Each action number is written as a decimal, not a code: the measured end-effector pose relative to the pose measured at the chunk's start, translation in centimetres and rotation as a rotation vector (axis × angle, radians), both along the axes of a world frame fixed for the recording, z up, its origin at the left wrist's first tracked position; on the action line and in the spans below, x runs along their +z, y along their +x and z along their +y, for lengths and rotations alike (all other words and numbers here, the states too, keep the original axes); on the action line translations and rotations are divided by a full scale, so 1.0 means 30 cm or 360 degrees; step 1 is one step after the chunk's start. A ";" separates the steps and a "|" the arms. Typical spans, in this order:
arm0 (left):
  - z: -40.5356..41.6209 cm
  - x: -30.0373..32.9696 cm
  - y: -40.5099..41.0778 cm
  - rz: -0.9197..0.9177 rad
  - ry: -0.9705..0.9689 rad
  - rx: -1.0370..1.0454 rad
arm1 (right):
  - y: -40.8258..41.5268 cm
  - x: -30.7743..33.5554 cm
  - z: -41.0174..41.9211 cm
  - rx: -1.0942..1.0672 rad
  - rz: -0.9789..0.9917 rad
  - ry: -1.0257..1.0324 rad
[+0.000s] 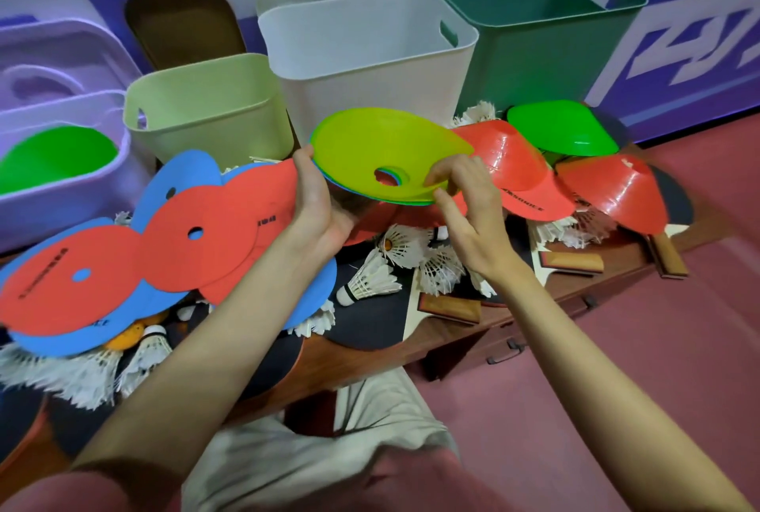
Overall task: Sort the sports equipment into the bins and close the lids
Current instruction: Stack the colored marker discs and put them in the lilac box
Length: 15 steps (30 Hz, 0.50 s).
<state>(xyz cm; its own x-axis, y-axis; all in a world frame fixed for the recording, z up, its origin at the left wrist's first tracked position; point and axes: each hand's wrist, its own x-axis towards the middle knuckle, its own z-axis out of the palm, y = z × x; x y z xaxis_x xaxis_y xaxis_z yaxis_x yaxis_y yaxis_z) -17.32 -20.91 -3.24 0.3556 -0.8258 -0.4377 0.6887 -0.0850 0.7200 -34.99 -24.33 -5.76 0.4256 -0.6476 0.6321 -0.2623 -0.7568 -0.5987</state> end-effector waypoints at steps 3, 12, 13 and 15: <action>0.007 -0.001 0.013 -0.0087 0.0079 -0.0013 | 0.015 -0.012 0.007 0.0065 0.0074 0.0064; 0.009 0.013 0.024 -0.0243 0.0173 -0.0044 | 0.035 -0.001 0.000 0.0135 0.0122 0.0202; 0.007 0.011 0.026 -0.0243 0.0167 -0.0032 | 0.029 0.011 -0.013 0.0069 0.0046 0.0264; 0.008 0.007 0.026 -0.0264 0.0142 -0.0026 | 0.014 0.039 -0.054 -0.0157 -0.0135 0.0361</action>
<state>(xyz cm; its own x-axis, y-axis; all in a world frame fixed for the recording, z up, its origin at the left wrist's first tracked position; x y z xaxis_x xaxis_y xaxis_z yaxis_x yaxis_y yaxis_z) -16.54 -20.68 -3.02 0.4158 -0.7927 -0.4458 0.5593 -0.1636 0.8126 -34.57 -25.96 -4.59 0.3046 -0.8128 0.4966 -0.2698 -0.5736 -0.7734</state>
